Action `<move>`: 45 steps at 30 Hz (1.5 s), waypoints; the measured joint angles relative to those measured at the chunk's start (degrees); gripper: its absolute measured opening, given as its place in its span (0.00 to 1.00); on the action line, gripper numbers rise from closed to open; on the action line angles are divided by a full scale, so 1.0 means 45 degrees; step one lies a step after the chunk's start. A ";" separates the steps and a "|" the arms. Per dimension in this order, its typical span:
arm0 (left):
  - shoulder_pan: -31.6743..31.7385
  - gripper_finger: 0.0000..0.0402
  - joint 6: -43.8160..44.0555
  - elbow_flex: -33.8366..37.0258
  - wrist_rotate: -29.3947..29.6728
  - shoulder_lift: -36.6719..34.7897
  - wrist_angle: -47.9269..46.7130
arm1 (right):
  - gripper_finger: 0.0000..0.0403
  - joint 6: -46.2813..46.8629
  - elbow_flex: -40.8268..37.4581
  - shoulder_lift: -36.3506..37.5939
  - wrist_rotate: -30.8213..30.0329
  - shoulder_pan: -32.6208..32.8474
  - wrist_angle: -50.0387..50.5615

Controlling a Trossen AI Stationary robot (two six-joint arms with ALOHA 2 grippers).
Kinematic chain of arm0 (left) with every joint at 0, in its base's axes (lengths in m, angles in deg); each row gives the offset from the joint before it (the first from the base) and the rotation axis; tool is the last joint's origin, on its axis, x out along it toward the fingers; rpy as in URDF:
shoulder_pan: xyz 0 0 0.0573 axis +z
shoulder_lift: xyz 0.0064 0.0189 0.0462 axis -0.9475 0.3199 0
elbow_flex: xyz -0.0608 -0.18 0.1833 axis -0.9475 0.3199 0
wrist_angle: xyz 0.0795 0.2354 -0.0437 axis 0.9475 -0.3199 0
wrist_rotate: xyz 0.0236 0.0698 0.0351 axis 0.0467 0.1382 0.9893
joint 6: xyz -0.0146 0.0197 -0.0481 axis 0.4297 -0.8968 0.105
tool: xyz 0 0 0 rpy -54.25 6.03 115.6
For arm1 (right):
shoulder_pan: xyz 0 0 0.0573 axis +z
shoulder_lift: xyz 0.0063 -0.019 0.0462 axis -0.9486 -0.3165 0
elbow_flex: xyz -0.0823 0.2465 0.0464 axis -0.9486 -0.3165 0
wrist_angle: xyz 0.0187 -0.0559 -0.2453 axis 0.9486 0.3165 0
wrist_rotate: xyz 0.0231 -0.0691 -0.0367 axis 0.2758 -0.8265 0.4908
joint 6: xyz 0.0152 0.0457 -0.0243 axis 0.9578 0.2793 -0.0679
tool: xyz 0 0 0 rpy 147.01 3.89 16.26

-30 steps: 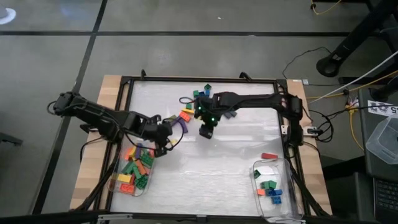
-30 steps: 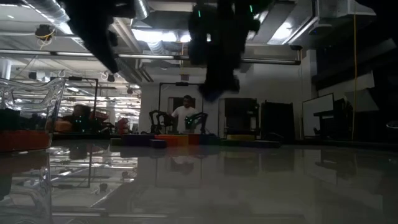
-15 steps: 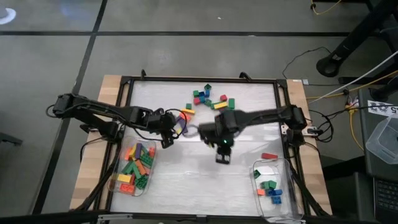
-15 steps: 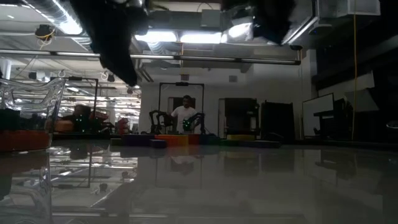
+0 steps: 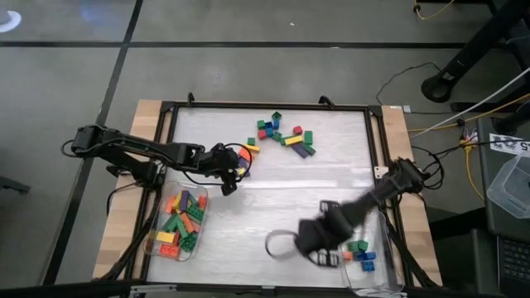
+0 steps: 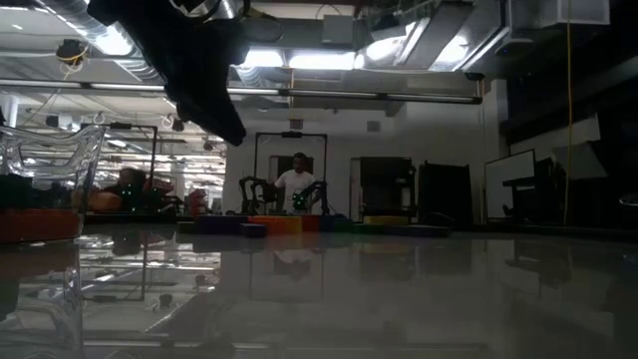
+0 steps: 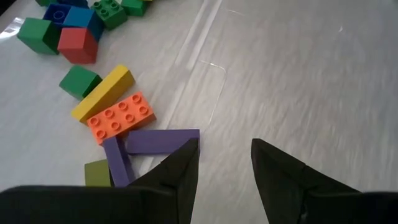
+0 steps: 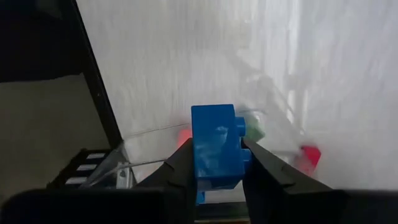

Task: Sort blocks by size
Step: Put the small blue game piece into the right transparent bin, then put the large violet wooden block into the left transparent bin

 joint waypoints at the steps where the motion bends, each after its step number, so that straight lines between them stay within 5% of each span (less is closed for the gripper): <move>1: 0.0000 0.33 0.0000 0.0000 0.0000 0.0000 0.0020 | 0.23 0.0558 -0.0001 0.0000 -0.0327 0.0409 -0.0030; 11: 0.0000 0.33 0.0007 0.0000 0.0000 0.0000 0.0009 | 0.23 0.5825 -0.0090 0.0000 -0.2739 0.3590 -0.0050; 21: 0.0000 0.33 0.0049 0.0005 0.0000 0.0380 0.0072 | 0.29 0.8830 -0.2665 -0.0010 -0.1879 0.5418 0.0002; 29: 0.0042 0.33 0.1291 0.0005 0.0190 0.1092 0.0013 | 0.45 0.9163 -0.3795 -0.0024 -0.0717 0.5301 -0.0009; 35: 0.0549 0.33 0.1287 0.0010 0.1496 0.2177 -0.0010 | 0.57 0.9123 -0.3988 -0.0024 -0.0458 0.5053 -0.0028; 45: 0.2416 0.33 0.1258 0.0010 0.1739 0.4014 0.0010 | 0.60 0.9110 -0.3988 -0.0024 -0.0483 0.5073 -0.0028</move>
